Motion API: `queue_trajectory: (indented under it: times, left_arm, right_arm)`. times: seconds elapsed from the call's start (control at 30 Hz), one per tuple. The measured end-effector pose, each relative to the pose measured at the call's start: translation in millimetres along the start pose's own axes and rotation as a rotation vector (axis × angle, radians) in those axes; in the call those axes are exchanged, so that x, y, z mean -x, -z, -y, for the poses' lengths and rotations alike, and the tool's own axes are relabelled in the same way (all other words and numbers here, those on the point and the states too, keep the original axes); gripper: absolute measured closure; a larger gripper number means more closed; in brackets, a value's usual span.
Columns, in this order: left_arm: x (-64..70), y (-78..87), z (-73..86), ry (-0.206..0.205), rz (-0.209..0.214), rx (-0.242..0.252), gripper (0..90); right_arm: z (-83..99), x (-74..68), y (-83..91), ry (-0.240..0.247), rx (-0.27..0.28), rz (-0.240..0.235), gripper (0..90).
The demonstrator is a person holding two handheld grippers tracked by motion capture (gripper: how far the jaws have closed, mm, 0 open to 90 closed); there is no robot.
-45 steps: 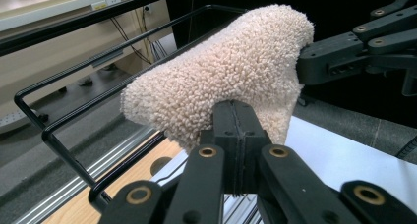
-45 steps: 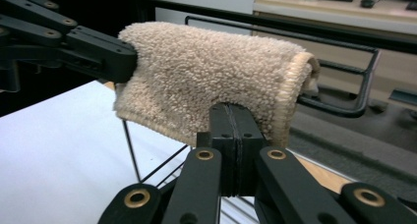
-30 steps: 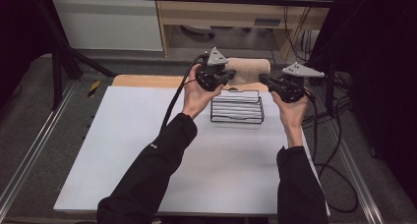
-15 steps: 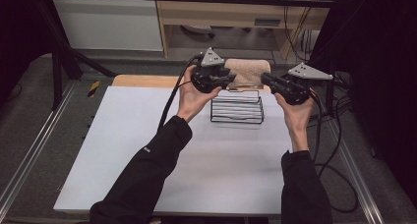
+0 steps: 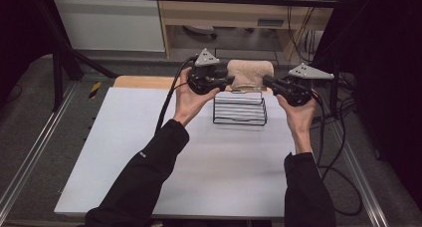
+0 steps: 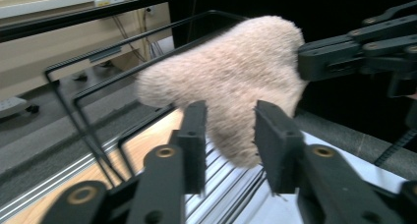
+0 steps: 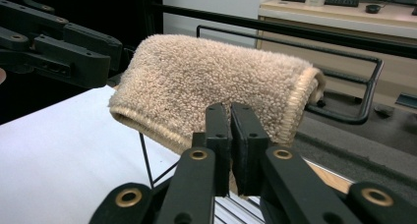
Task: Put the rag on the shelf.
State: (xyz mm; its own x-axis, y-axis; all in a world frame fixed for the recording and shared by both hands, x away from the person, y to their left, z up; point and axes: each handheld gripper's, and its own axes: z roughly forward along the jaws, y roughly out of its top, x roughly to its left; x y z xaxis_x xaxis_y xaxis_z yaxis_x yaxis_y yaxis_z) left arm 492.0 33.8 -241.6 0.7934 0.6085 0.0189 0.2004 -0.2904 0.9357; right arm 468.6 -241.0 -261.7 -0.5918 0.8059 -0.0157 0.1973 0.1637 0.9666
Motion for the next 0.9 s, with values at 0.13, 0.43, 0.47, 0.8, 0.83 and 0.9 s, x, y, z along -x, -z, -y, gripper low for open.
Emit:
queue_trajectory:
  times: [0.13, 0.43, 0.47, 0.8, 0.83, 0.9]
  left_arm:
    - [8.6, -2.5, -2.1, -0.03, -0.002, -0.008, 69.5]
    - [-0.7, 13.1, 0.3, -0.012, -0.027, -0.004, 55.3]
    - [-2.1, 14.9, 1.2, -0.009, -0.028, -0.006, 54.1]
    - [-13.3, 29.1, 17.5, 0.016, -0.05, -0.023, 40.0]
    - [-14.3, 31.0, 19.6, 0.017, -0.054, -0.025, 38.4]
    - [-16.6, 34.8, 24.5, 0.024, -0.053, -0.031, 36.3]
  right_arm:
    - [2.2, 0.6, 1.4, -0.004, 0.002, -0.001, 86.3]
    - [-5.7, -0.9, 12.8, 0.021, 0.04, 0.016, 76.3]
    - [-6.7, -1.5, 13.1, 0.02, 0.04, 0.015, 76.0]
    - [-12.6, -4.7, 15.1, 0.011, 0.045, 0.014, 61.3]
    - [-13.1, -4.6, 15.8, 0.008, 0.047, 0.019, 57.4]
    - [-13.7, -4.3, 17.8, -0.003, 0.046, 0.023, 50.3]
